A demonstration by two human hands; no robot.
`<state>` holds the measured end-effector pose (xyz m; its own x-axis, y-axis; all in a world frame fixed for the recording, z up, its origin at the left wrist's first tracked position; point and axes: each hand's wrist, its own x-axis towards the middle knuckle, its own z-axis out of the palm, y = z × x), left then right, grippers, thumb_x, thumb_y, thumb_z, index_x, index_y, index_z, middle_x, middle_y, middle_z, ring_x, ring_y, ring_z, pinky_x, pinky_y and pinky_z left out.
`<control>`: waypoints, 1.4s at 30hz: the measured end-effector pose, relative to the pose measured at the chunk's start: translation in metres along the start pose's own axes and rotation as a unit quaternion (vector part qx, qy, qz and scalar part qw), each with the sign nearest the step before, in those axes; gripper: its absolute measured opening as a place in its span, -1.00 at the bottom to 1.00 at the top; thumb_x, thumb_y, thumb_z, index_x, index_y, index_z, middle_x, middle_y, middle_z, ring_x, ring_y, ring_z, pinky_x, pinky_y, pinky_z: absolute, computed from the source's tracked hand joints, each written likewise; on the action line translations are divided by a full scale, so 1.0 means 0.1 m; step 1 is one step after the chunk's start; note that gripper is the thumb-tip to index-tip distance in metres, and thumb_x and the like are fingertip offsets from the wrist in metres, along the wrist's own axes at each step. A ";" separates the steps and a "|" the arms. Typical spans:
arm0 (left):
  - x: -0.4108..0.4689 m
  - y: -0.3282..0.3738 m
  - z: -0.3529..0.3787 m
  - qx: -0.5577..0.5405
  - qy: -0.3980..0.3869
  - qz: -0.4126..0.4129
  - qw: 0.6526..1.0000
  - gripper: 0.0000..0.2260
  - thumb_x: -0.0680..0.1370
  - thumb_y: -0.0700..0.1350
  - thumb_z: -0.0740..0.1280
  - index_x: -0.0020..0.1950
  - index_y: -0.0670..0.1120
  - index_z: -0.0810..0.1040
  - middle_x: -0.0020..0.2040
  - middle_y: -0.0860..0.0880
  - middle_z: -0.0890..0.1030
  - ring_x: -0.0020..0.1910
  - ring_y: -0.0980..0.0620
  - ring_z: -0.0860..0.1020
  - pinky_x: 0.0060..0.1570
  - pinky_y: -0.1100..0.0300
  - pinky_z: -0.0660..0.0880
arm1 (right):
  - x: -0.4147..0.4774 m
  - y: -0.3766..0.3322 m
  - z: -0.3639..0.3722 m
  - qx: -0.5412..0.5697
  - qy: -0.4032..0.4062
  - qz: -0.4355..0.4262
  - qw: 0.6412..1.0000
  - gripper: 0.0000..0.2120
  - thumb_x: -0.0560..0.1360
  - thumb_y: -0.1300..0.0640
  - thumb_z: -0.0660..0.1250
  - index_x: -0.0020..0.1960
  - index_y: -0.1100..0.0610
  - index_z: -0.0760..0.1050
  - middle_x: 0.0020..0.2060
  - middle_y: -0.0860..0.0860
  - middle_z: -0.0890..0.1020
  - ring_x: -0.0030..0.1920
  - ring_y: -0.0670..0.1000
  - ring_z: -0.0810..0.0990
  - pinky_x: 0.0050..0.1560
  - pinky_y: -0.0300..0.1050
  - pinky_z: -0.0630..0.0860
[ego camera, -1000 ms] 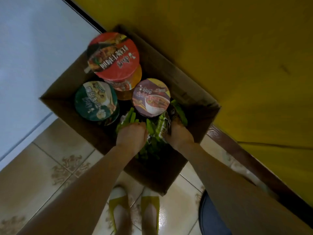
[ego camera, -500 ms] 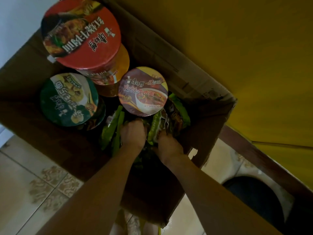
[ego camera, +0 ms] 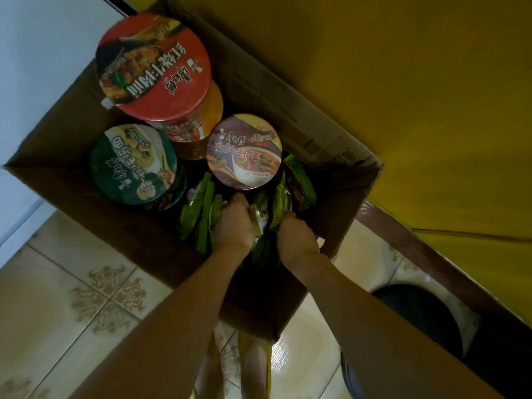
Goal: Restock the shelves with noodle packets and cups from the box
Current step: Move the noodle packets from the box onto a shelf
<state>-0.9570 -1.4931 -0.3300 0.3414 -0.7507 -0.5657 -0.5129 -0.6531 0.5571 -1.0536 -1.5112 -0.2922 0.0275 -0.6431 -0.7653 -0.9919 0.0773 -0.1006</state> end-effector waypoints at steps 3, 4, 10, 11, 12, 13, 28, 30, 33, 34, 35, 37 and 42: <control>-0.34 0.17 -0.22 -0.036 0.021 -0.025 0.999 -0.89 0.58 -0.20 0.20 -0.01 -0.25 0.38 -0.09 -0.25 0.54 -0.06 -0.22 0.52 -0.25 0.12 0.27 | -0.29 -0.04 -0.17 0.025 0.005 -0.005 1.000 -0.71 0.58 0.34 0.03 0.29 0.36 0.26 0.20 0.28 0.50 0.23 0.25 0.48 0.17 0.04 0.42; -0.46 0.22 -0.31 -0.047 0.028 -0.020 0.998 -0.91 0.58 -0.21 0.20 -0.03 -0.25 0.36 -0.14 -0.22 0.52 -0.09 -0.21 0.51 -0.26 0.13 0.26 | -0.39 -0.06 -0.24 0.028 0.005 -0.008 1.000 -0.71 0.58 0.33 0.03 0.28 0.36 0.27 0.19 0.28 0.50 0.22 0.26 0.49 0.16 0.06 0.43; -1.22 0.57 -0.98 -0.068 0.062 0.012 0.996 -0.88 0.58 -0.24 0.18 -0.13 -0.16 0.26 -0.37 0.05 0.32 -0.26 -0.05 0.39 -0.26 0.13 0.29 | -1.09 -0.19 -0.68 0.031 0.014 -0.033 0.999 -0.74 0.56 0.29 0.09 0.23 0.32 0.31 0.13 0.25 0.55 0.15 0.27 0.53 0.06 0.06 0.47; -1.34 0.64 -1.10 -0.072 0.071 0.016 0.995 -0.88 0.58 -0.23 0.18 -0.13 -0.16 0.26 -0.37 0.05 0.32 -0.27 -0.06 0.40 -0.26 0.12 0.30 | -1.21 -0.23 -0.77 0.031 0.018 -0.039 0.999 -0.75 0.56 0.28 0.11 0.23 0.31 0.32 0.12 0.24 0.55 0.14 0.26 0.54 0.03 0.05 0.47; -1.45 0.71 -1.24 -0.076 0.081 0.023 0.994 -0.88 0.58 -0.24 0.18 -0.13 -0.16 0.27 -0.37 0.05 0.33 -0.29 -0.06 0.40 -0.27 0.12 0.31 | -1.33 -0.26 -0.85 0.031 0.021 -0.046 0.998 -0.76 0.56 0.26 0.12 0.21 0.29 0.33 0.10 0.23 0.56 0.12 0.26 0.55 0.00 0.04 0.48; -1.56 0.77 -1.38 -0.077 0.093 0.028 0.992 -0.89 0.58 -0.24 0.19 -0.12 -0.16 0.28 -0.38 0.05 0.33 -0.32 -0.05 0.40 -0.30 0.13 0.31 | -1.45 -0.29 -0.94 0.030 0.024 -0.054 0.998 -0.78 0.57 0.24 0.13 0.18 0.28 0.34 0.08 0.22 0.57 0.10 0.26 0.55 -0.03 0.03 0.47; -3.22 1.47 -3.51 -0.085 0.346 0.049 0.933 -0.94 0.58 -0.20 0.20 -0.01 -0.19 0.37 -0.27 -0.15 0.51 -0.32 -0.11 0.44 -0.39 0.10 0.29 | -3.25 -0.92 -2.37 0.025 0.090 -0.277 0.956 -0.78 0.54 0.11 0.23 0.11 0.20 0.49 -0.37 0.10 0.45 -0.47 0.02 0.30 -0.48 -0.18 0.12; -3.46 1.48 -3.74 -0.087 0.384 0.051 0.918 -0.91 0.58 -0.20 0.21 0.02 -0.23 0.39 -0.22 -0.20 0.56 -0.26 -0.19 0.50 -0.29 0.03 0.39 | -3.50 -1.03 -2.57 0.014 0.087 -0.323 0.942 -0.79 0.54 0.14 0.24 0.13 0.18 0.50 -0.36 0.10 0.49 -0.47 0.00 0.33 -0.50 -0.16 0.20; -3.83 1.46 -4.05 -0.092 0.439 0.045 0.893 -0.90 0.58 -0.21 0.21 0.02 -0.24 0.40 -0.23 -0.15 0.55 -0.26 -0.17 0.51 -0.26 0.02 0.41 | -3.84 -1.23 -2.76 0.006 0.060 -0.384 0.921 -0.79 0.53 0.21 0.23 0.15 0.16 0.50 -0.03 0.17 0.63 -0.12 0.17 0.58 -0.14 0.08 0.55; -3.95 1.43 -4.15 -0.095 0.460 0.039 0.882 -0.91 0.58 -0.21 0.21 0.01 -0.24 0.40 -0.25 -0.10 0.52 -0.29 -0.12 0.48 -0.28 0.07 0.37 | -3.95 -1.30 -2.80 0.006 0.057 -0.398 0.915 -0.76 0.52 0.24 0.22 0.17 0.16 0.50 0.02 0.16 0.63 -0.03 0.17 0.57 -0.04 0.08 0.54; -4.07 1.41 -4.25 -0.097 0.480 0.031 0.871 -0.91 0.58 -0.22 0.21 0.01 -0.24 0.41 -0.26 -0.06 0.48 -0.31 -0.09 0.44 -0.30 0.12 0.32 | -4.05 -1.38 -2.83 0.008 0.056 -0.413 0.909 -0.73 0.53 0.27 0.20 0.19 0.16 0.50 0.03 0.12 0.62 0.01 0.13 0.57 -0.04 0.00 0.53; -4.31 1.35 -4.45 -0.103 0.519 0.014 0.849 -0.91 0.58 -0.23 0.21 0.02 -0.25 0.42 -0.26 -0.02 0.44 -0.33 -0.05 0.39 -0.35 0.15 0.23 | -4.23 -1.54 -2.87 0.012 0.057 -0.443 0.895 -0.71 0.53 0.30 0.17 0.21 0.17 0.50 0.00 0.06 0.60 0.01 0.02 0.54 -0.12 -0.20 0.41; -4.86 1.08 -4.92 -0.130 0.598 -0.014 0.791 -0.88 0.59 -0.25 0.20 0.06 -0.30 0.42 -0.25 -0.04 0.46 -0.33 -0.04 0.40 -0.40 0.15 0.23 | -4.61 -2.05 -2.83 0.024 0.055 -0.512 0.857 -0.74 0.54 0.35 0.16 0.18 0.23 0.47 0.01 0.13 0.60 0.04 0.11 0.55 -0.18 -0.23 0.33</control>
<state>-0.7910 -1.2478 0.3042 0.9305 -0.1909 0.3127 -0.3651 -0.5533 0.7487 -0.8979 -1.4463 0.2609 0.8655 -0.4611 -0.1958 -0.4488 -0.5402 -0.7119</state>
